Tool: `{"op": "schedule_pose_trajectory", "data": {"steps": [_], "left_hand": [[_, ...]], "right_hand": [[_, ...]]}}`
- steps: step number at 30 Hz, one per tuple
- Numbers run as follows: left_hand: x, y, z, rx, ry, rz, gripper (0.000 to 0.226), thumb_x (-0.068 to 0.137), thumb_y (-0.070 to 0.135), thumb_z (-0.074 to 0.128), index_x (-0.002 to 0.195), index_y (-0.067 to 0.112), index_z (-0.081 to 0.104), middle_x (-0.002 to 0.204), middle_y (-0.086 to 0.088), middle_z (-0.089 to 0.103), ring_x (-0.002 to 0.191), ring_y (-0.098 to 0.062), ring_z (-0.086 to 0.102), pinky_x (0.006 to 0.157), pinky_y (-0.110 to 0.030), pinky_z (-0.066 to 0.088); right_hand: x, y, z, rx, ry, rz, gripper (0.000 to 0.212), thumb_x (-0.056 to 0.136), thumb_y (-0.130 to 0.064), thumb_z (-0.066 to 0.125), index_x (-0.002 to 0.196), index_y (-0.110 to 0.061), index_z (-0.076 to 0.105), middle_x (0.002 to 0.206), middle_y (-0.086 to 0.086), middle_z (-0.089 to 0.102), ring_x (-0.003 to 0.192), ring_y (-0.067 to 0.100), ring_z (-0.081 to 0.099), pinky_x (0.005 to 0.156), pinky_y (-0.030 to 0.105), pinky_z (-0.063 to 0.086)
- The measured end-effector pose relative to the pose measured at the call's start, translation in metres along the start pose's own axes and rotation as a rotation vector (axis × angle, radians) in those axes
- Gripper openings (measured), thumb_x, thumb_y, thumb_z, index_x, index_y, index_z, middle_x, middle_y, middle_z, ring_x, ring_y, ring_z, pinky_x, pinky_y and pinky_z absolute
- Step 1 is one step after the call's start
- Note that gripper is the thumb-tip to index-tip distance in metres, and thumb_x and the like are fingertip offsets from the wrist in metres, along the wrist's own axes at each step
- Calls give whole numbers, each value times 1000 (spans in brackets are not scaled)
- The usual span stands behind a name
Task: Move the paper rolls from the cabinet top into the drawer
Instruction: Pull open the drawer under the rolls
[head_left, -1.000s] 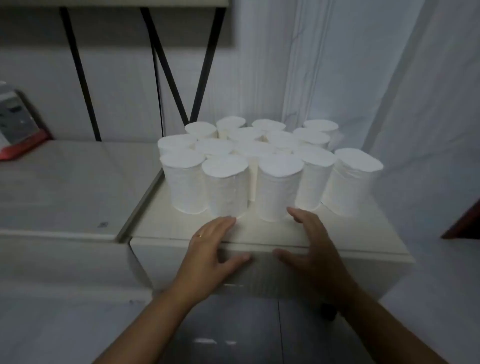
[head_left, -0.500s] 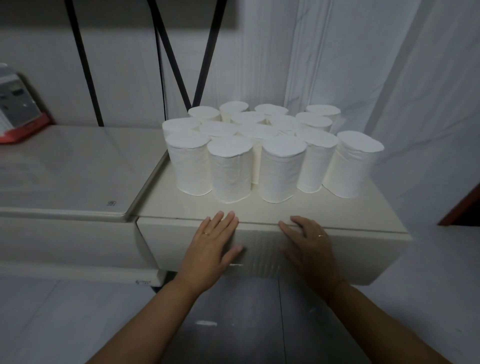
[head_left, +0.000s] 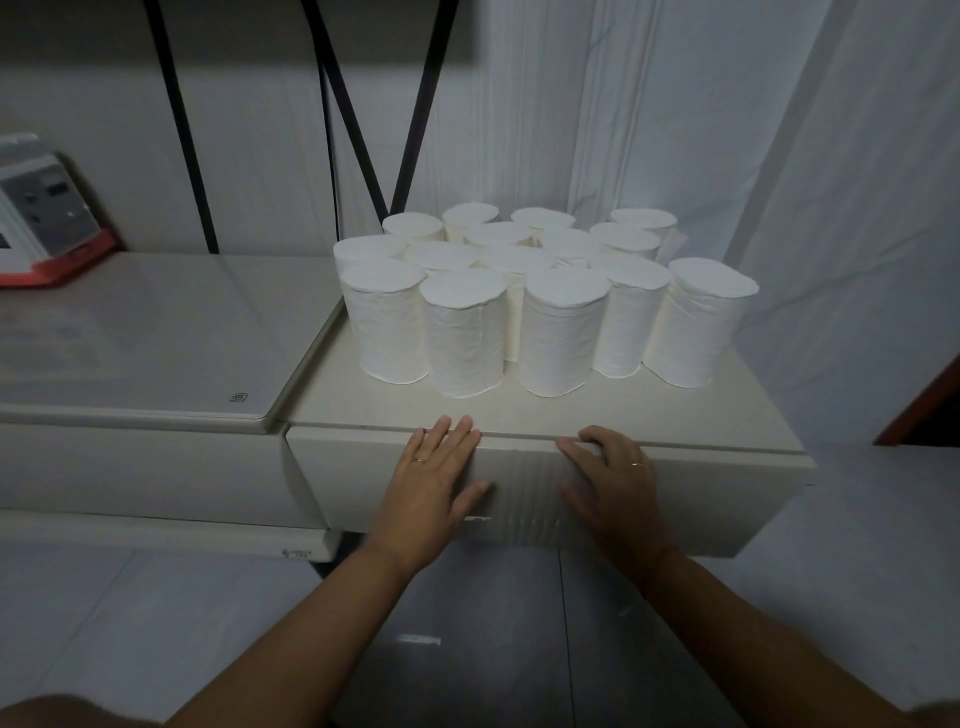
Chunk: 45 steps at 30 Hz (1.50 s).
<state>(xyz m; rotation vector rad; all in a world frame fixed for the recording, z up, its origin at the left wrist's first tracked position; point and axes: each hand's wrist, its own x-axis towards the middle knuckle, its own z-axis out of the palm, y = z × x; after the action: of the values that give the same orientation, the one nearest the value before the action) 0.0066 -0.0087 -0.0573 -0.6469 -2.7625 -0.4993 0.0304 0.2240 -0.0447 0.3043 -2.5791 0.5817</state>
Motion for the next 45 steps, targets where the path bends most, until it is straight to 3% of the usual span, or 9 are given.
{"op": "schedule_pose_trajectory", "data": {"steps": [4, 12, 19, 27, 31, 35, 41, 45], "left_hand": [[-1, 3, 0, 3, 15, -4, 61, 95, 53, 30, 148, 25, 22, 154, 13, 8, 144, -5, -2, 114, -21, -14], [-13, 10, -2, -2, 21, -7, 60, 96, 46, 37, 148, 21, 21, 156, 7, 16, 145, -10, 5, 116, -23, -8], [-11, 14, -7, 47, 15, -18, 61, 95, 51, 33, 147, 20, 26, 156, 3, 24, 145, -11, 11, 118, -27, -4], [-18, 14, -11, 31, 13, 0, 59, 96, 50, 33, 147, 21, 28, 155, 4, 26, 144, -10, 13, 117, -25, -5], [-48, 17, -10, 2, 12, 10, 62, 94, 57, 23, 148, 28, 20, 155, 11, 18, 144, -3, 5, 118, -28, -1], [-70, 26, -15, 9, 5, 12, 64, 93, 59, 22, 148, 26, 22, 155, 7, 24, 140, 2, 3, 116, -23, -10], [-95, 34, -30, 73, -66, 62, 70, 91, 64, 18, 149, 25, 20, 156, 7, 22, 141, -2, 3, 118, -30, -6], [-109, 39, -40, 126, -114, 78, 73, 89, 68, 15, 149, 26, 18, 155, 7, 23, 143, -9, 11, 118, -35, -3]], "right_hand": [[-1, -1, -1, -25, -49, 14, 49, 67, -21, 65, 115, -10, 65, 110, 16, 61, 102, 36, 58, 89, 51, 43], [-2, -5, -5, -68, -135, 68, 54, 71, -35, 47, 120, -15, 60, 117, 10, 58, 110, 31, 52, 96, 45, 36], [-2, -6, -8, -87, -204, 98, 58, 70, -36, 51, 126, -21, 54, 124, 4, 51, 118, 25, 42, 100, 36, 26], [-7, -9, -13, -62, -223, 97, 63, 69, -38, 50, 129, -20, 52, 128, 6, 50, 123, 25, 40, 104, 36, 24], [-31, -12, -18, -42, -260, 59, 65, 72, -41, 52, 134, -20, 47, 130, 7, 46, 125, 25, 36, 107, 40, 23], [-53, -16, -25, -55, -265, 38, 67, 73, -41, 52, 136, -19, 46, 129, 9, 46, 123, 26, 37, 106, 40, 23], [-79, -25, -40, -66, -284, -7, 68, 74, -41, 52, 138, -20, 44, 131, 8, 46, 123, 26, 38, 104, 39, 26], [-95, -31, -47, -60, -310, -56, 68, 77, -43, 50, 140, -20, 39, 142, 6, 42, 133, 24, 34, 114, 38, 8]]}}
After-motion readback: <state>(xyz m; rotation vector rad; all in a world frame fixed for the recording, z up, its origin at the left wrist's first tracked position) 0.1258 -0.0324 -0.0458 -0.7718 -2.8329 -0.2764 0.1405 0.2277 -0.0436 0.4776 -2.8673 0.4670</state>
